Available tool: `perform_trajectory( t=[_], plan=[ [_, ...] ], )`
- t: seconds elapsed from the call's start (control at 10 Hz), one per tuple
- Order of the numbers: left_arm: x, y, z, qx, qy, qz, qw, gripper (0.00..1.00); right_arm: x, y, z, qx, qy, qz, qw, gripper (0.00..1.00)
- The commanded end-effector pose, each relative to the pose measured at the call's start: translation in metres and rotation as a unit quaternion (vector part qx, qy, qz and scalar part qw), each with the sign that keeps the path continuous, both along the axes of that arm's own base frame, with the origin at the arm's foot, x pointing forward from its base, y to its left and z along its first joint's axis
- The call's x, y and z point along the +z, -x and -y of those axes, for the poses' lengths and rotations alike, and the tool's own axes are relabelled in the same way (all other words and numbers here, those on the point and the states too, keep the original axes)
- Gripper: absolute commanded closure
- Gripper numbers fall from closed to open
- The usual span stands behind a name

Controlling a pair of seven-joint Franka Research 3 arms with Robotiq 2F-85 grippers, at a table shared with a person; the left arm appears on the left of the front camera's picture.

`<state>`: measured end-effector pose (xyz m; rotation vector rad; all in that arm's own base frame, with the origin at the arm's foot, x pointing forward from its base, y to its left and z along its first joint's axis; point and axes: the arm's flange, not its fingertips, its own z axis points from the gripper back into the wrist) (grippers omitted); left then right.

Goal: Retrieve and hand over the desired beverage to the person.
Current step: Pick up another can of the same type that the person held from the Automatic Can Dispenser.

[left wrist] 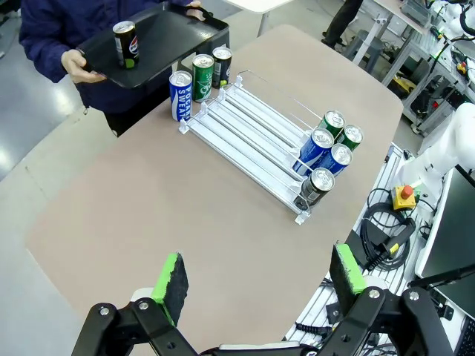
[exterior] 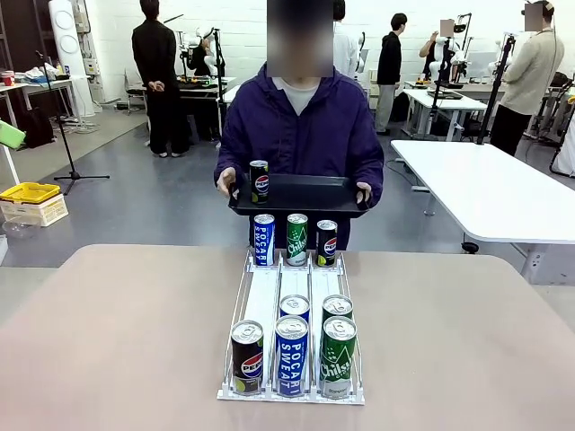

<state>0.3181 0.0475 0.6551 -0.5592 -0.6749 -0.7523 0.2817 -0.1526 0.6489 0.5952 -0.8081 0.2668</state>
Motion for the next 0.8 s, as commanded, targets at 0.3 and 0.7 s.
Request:
perform_trajectory(
  t=[0.3, 0.7],
  plan=[
    [0.016, -0.024, 0.192, -0.038, -0.159, -0.129, 0.978, 0.0, -0.001, -0.001, 0.0, 0.011, -0.011, 0.008, 1.0, 0.0],
    [-0.027, -0.023, 0.375, 0.14, -0.232, -0.289, 0.918, 0.0, -0.001, -0.001, 0.0, 0.011, -0.011, 0.008, 1.0, 0.0]
  ],
)
